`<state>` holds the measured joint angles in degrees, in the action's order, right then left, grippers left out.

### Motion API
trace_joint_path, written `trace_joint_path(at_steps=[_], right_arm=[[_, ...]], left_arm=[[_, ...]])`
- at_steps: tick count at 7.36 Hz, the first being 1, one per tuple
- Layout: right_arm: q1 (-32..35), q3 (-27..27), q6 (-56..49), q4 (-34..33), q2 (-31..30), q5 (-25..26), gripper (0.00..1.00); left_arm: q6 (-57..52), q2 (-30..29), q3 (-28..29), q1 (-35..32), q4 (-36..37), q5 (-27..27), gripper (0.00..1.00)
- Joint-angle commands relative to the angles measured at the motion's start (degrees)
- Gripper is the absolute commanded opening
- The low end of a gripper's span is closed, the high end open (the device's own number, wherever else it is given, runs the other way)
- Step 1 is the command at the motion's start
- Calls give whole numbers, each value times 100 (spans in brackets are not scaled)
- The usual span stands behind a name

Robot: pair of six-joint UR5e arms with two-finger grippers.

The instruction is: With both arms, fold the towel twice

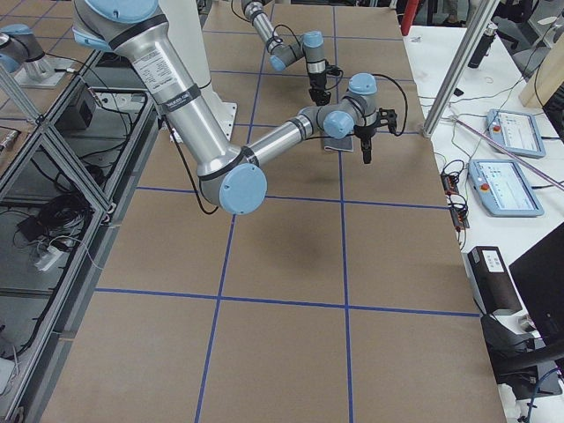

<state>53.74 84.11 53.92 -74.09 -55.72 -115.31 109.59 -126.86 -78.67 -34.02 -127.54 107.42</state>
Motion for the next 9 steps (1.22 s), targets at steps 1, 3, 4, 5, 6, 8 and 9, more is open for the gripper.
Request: trace_joint_path(at_steps=[1, 3, 4, 5, 6, 8, 9], right_arm=[[5, 0, -5, 0, 0, 0, 99], [5, 0, 4, 0, 0, 0, 99], [-4, 0, 4, 0, 0, 0, 99], [-4, 0, -5, 0, 0, 0, 99], [5, 0, 4, 0, 0, 0, 99], [-4, 9, 4, 0, 9, 0, 99], [-4, 9, 4, 0, 18, 0, 99]], left_arm=[[-26, 4, 1, 1, -16, -1, 37], [-43, 4, 1, -8, -16, -1, 37], [-52, -5, -8, -8, -25, -1, 37], [-52, -5, -8, -8, -25, -1, 39], [-52, -5, -17, -8, -16, -1, 39], [-52, -5, -17, -26, -16, -1, 40], [-52, -5, -17, -26, -16, -1, 40]])
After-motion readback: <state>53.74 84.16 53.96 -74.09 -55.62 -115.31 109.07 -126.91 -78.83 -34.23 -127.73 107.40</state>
